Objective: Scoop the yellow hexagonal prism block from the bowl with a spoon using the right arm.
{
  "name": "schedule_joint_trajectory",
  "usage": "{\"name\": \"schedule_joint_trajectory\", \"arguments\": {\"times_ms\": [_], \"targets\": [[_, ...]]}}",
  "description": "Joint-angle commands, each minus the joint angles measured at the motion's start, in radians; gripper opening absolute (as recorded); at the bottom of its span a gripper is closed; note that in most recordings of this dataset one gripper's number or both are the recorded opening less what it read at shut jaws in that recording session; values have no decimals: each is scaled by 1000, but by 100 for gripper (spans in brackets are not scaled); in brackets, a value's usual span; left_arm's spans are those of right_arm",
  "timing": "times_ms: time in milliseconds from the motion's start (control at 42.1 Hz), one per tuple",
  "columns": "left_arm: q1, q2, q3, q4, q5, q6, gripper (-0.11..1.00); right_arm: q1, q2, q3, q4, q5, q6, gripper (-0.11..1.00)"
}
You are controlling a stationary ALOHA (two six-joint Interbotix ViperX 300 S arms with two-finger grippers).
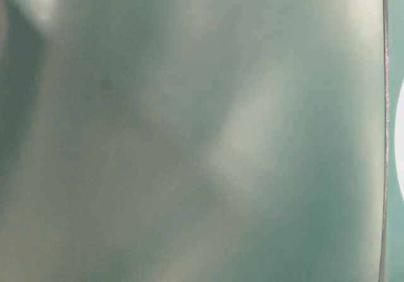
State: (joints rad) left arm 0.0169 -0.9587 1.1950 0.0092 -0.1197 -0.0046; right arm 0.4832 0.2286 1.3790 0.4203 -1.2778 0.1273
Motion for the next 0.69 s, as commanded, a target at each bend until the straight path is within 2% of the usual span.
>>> {"name": "schedule_joint_trajectory", "arguments": {"times_ms": [0,499,570,665], "targets": [[-2,8,-9,2,-5,-3,0,8,-9,-2,2,-5,2,54],[-6,8,-9,2,-5,-5,0,9,-9,-5,2,-3,2,53],[-9,8,-9,3,-5,-5,0,9,-9,-6,2,-3,2,49],[-11,8,-9,2,-5,-5,0,8,-9,-5,2,-6,2,36]]}}
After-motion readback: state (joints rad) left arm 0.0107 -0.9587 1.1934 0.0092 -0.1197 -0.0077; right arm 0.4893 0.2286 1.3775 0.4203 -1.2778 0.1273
